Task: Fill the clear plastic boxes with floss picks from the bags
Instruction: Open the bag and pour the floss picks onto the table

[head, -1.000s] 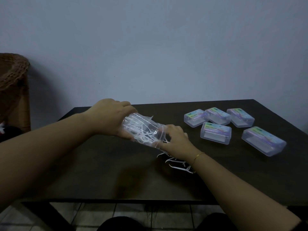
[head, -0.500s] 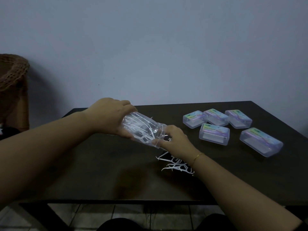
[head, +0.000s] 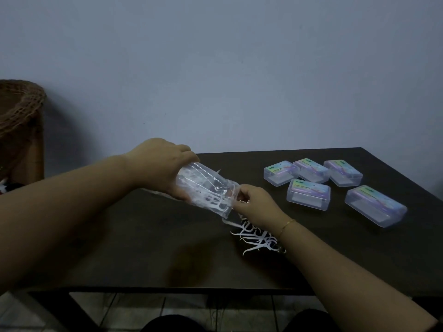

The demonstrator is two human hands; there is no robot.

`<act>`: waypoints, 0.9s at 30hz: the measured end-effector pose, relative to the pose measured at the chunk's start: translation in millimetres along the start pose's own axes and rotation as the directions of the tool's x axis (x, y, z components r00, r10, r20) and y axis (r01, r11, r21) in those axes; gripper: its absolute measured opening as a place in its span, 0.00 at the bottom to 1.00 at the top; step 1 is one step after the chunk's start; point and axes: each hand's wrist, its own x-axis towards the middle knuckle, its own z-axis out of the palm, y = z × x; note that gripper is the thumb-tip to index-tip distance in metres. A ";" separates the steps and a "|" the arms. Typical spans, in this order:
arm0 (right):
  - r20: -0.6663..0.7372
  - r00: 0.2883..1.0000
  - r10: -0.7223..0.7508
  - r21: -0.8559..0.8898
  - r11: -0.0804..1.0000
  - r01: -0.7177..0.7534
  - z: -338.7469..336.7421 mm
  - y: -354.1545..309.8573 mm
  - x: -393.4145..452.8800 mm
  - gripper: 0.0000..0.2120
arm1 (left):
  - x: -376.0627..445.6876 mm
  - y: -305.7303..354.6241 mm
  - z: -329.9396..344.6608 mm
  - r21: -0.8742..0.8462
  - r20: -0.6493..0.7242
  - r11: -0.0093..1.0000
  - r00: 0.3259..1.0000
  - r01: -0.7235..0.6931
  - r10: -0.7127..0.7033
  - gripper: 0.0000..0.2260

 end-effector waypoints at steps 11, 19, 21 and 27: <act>-0.104 0.995 0.006 -0.023 1.000 -0.009 -2.4 0.3 -3.7 0.03 | -1.4 3.6 4.6 -0.021 -0.039 0.998 0.998 0.056 -0.057 0.38; -0.052 0.998 -0.040 -0.069 0.997 0.036 0.6 -5.6 0.2 0.16 | 2.4 7.0 1.3 -0.033 -0.075 0.998 0.996 0.047 -0.050 0.37; -0.068 0.997 -0.037 -0.105 0.994 0.030 -0.4 -1.7 1.8 0.11 | 2.6 6.4 1.1 -0.026 -0.074 0.999 0.996 0.046 -0.048 0.37; -0.150 0.988 -0.023 -0.014 1.000 0.021 -6.3 6.6 -3.3 0.10 | 1.3 2.7 2.7 -0.052 -0.075 0.996 0.994 0.079 -0.083 0.37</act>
